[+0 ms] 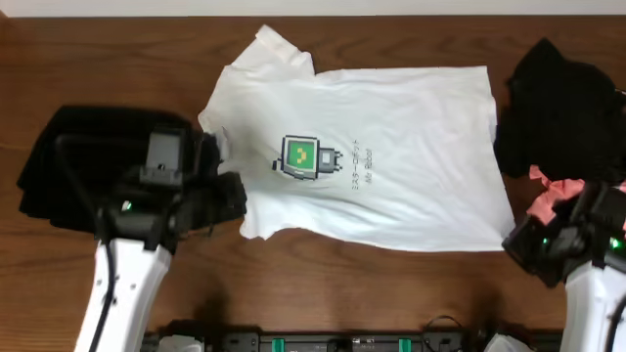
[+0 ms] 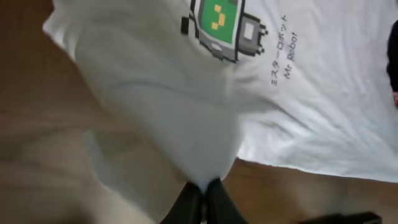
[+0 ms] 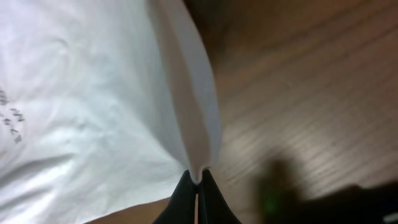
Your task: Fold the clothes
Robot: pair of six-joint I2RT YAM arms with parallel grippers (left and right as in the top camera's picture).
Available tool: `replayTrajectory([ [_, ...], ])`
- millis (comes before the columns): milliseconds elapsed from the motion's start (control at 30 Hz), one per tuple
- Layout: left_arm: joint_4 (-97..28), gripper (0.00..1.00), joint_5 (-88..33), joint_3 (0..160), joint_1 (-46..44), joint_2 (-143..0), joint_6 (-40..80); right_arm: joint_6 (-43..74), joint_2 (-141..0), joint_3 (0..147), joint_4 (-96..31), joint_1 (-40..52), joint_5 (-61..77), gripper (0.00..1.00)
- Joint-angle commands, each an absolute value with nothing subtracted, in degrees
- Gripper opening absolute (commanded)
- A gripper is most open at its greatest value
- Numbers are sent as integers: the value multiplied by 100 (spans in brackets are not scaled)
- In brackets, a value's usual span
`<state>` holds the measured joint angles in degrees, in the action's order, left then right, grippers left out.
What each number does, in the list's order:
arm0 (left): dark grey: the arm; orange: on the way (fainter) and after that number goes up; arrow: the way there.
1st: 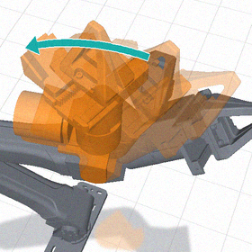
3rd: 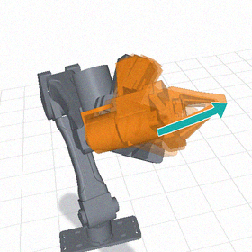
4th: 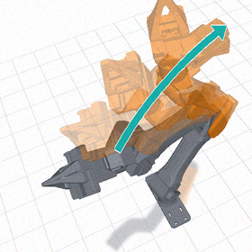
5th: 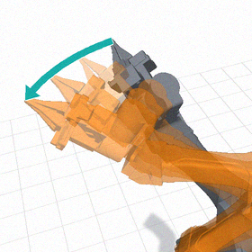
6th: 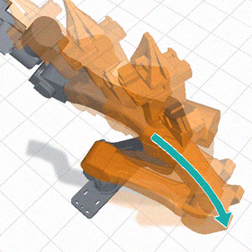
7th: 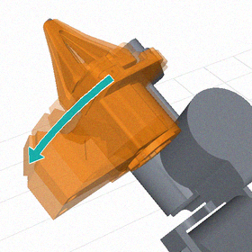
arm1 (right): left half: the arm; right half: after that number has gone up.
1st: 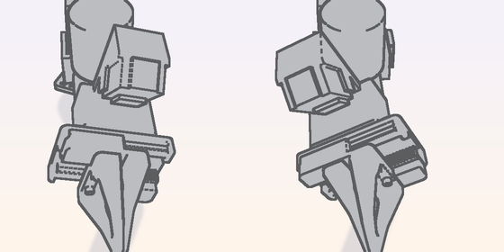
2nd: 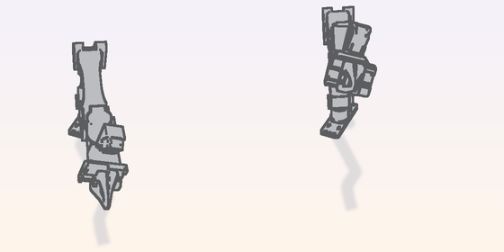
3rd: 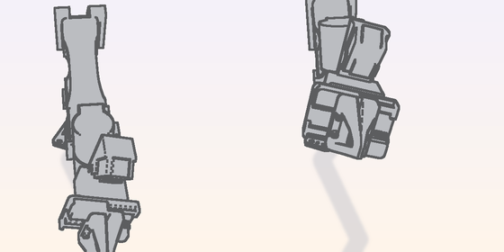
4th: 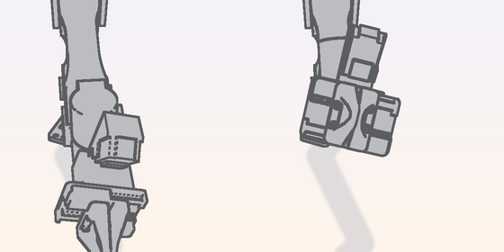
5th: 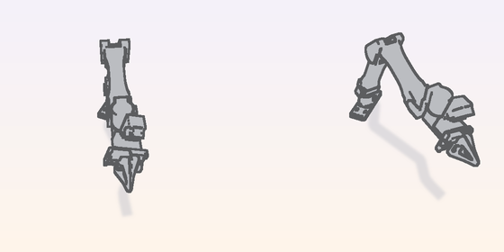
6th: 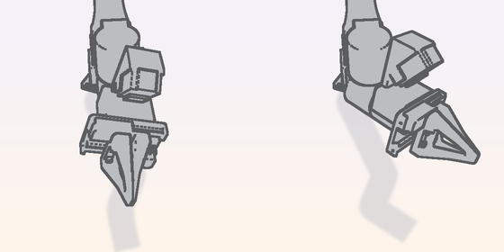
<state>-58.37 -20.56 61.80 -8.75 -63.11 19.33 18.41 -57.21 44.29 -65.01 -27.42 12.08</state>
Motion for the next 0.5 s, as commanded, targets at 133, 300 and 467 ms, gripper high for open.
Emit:
replayTrajectory([
  [133,-6007,6,-1428,6379,-880,-5592,2029,1839,-5647,5240,-6702,-2689,1400,1],
  [300,-5601,7,-991,6379,-875,-5756,2025,1839,-6215,5983,-6508,-2657,1400,1],
  [467,-5065,8,-980,6379,-875,-6392,1981,1747,-7072,6359,-6504,-2655,1610,1],
])
